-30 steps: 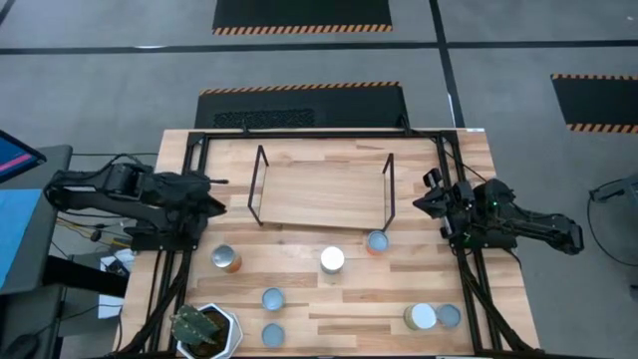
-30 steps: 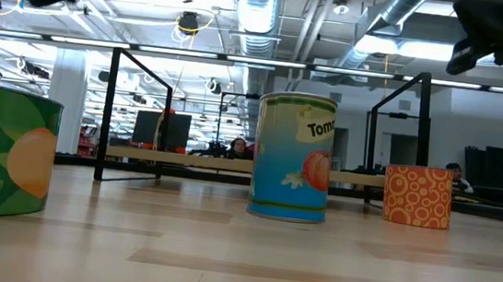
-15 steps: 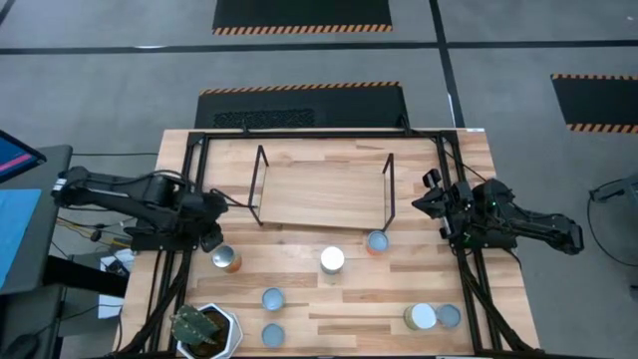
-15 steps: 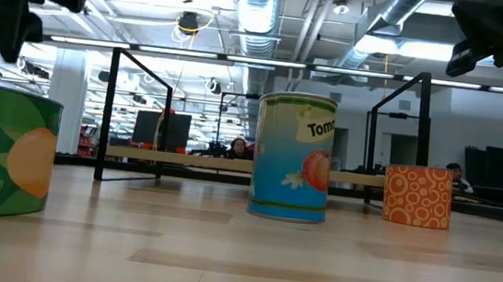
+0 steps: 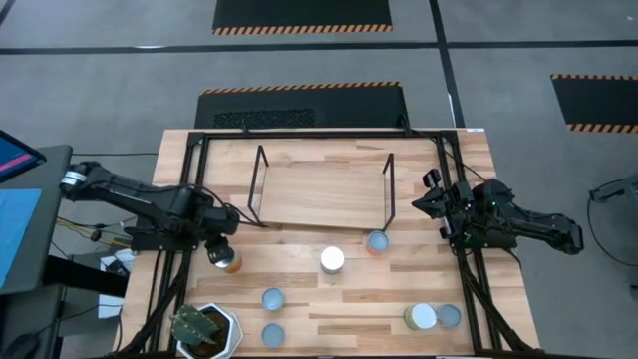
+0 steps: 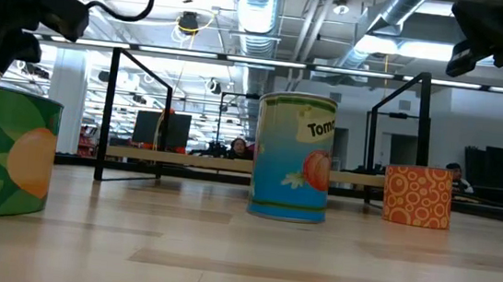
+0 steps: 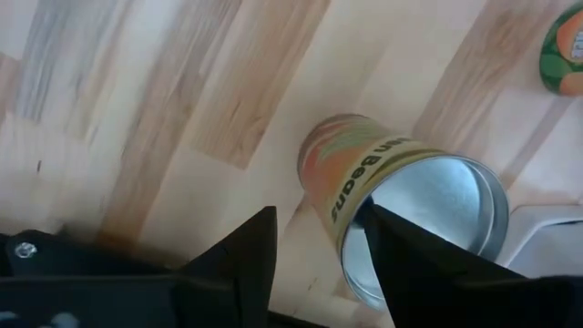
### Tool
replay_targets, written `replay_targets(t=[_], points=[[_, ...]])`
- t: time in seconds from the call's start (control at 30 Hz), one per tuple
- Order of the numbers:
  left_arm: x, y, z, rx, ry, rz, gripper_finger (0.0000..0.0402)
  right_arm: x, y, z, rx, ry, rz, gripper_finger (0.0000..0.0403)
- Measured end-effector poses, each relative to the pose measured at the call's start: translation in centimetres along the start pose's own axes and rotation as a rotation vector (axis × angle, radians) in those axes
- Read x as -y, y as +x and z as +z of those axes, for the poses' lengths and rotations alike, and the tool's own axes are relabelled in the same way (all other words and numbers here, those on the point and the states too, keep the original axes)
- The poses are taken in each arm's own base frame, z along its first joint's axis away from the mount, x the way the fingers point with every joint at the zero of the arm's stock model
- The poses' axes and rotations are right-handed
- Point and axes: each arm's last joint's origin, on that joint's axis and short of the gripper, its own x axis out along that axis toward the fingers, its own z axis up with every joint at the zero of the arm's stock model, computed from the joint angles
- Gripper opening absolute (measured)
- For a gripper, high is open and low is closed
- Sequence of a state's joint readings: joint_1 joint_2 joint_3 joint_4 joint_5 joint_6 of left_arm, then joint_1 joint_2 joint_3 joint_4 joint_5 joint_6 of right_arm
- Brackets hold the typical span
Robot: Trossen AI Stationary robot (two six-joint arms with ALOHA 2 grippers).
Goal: Pick and place cans onto a shelf
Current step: Put the canned green beans on the shelf
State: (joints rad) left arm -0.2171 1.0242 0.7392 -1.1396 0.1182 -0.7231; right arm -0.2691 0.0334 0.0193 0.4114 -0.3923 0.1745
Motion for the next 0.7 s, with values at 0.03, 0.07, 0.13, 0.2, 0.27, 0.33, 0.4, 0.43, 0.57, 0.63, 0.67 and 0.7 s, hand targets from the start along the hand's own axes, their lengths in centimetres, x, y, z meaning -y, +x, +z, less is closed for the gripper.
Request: replay_targets(t=[0.03, 0.07, 0.13, 0.2, 0.27, 0.33, 0.4, 0.43, 0.57, 0.63, 0.67, 0.7], points=[[0.1, 0.1, 0.1, -0.005, 0.003, 0.007, 0.0157, 0.0, 0.0, 0.0, 0.000, 0.000, 0.000, 0.0033], [0.2, 0.3, 0.1, -0.013, 0.007, 0.015, 0.0157, 0.0, 0.0, 0.0, 0.000, 0.000, 0.000, 0.0033], [0.5, 0.5, 0.3, -0.022, 0.013, 0.020, 0.0157, 0.0, 0.0, 0.0, 0.000, 0.000, 0.000, 0.0033], [0.7, 0.7, 0.4, -0.034, 0.014, 0.027, 0.0149, 0.0, 0.0, 0.0, 0.000, 0.000, 0.000, 0.0033], [0.8, 0.9, 0.4, -0.047, 0.014, 0.017, 0.0127, 0.0, 0.0, 0.0, 0.000, 0.000, 0.000, 0.0033], [1.0, 0.9, 0.5, -0.053, 0.009, -0.007, 0.0086, 0.0, 0.0, 0.0, 0.000, 0.000, 0.000, 0.0033], [1.1, 0.8, 0.5, -0.049, -0.006, -0.028, 0.0033, 0.0, 0.0, 0.0, 0.000, 0.000, 0.000, 0.0033], [1.1, 0.7, 0.5, -0.044, -0.025, -0.028, 0.0019, 0.0, 0.0, 0.0, 0.000, 0.000, 0.000, 0.0033], [1.4, -0.7, 0.8, 0.009, -0.059, -0.025, 0.0003, 0.0, 0.0, 0.0, 0.001, -0.001, 0.000, 0.0033], [1.9, -2.1, 1.2, 0.058, -0.050, -0.070, 0.0002, 0.0, 0.0, 0.0, 0.001, 0.000, -0.001, 0.0033], [2.2, -2.8, 1.4, 0.081, -0.038, -0.094, 0.0001, 0.0, 0.0, 0.0, 0.001, 0.000, -0.001, 0.0033], [2.4, -3.4, 1.5, 0.095, -0.026, -0.110, 0.0000, 0.0, 0.0, 0.0, 0.001, 0.000, 0.000, 0.0033]])
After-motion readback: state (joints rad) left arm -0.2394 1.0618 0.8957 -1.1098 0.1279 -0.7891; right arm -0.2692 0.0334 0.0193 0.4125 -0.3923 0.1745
